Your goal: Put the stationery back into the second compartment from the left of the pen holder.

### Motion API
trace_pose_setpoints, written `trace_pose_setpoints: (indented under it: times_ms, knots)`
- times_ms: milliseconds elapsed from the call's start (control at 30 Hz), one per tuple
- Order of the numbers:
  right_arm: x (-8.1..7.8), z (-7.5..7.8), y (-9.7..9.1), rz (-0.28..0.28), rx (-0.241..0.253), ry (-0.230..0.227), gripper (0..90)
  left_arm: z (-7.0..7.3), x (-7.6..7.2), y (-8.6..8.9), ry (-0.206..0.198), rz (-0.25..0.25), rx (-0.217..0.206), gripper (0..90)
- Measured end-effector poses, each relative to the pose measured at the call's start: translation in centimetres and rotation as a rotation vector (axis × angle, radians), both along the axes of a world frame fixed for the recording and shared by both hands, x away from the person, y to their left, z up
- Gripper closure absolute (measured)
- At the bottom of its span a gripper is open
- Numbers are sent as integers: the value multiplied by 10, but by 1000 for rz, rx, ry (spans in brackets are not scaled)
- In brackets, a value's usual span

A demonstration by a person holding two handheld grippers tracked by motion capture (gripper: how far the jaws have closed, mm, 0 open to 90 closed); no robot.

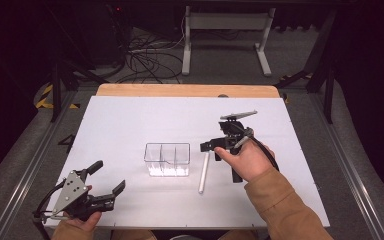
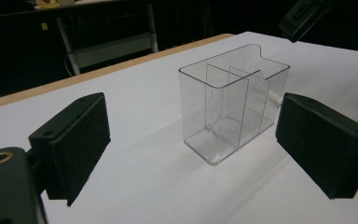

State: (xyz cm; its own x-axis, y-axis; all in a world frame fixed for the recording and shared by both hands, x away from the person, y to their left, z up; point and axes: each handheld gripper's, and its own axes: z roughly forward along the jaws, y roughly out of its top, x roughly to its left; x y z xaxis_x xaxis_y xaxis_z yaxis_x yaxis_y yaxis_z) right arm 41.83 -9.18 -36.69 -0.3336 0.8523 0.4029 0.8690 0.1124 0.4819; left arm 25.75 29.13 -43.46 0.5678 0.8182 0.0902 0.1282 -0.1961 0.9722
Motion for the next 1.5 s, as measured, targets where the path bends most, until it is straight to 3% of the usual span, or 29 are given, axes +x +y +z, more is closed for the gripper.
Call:
trace_pose_setpoints:
  times_ms: [133, 333, 600, 867, 1133, 1167, 1500]
  knots:
    - [4, -8, 5, -22, -24, 53, 413, 0, 0, 0, -5, -1, 12, 107]
    - [7, -16, 10, -61, -67, 78, 405, 0, 0, 0, 1, -1, 3, 108]
    - [10, -27, 17, -100, -144, 147, 405, 0, 0, 0, -2, 1, 6, 108]
    - [11, -30, 19, -116, -146, 177, 406, 0, 0, 0, 1, 0, 2, 107]
    - [17, -41, 26, -167, -174, 252, 415, 0, 0, 0, -3, 0, 10, 108]
    - [19, -44, 28, -180, -187, 270, 427, 0, 0, 0, -2, 0, 7, 108]
    - [29, -58, 35, -217, -253, 298, 537, 0, -2, 1, -2, 4, 7, 108]
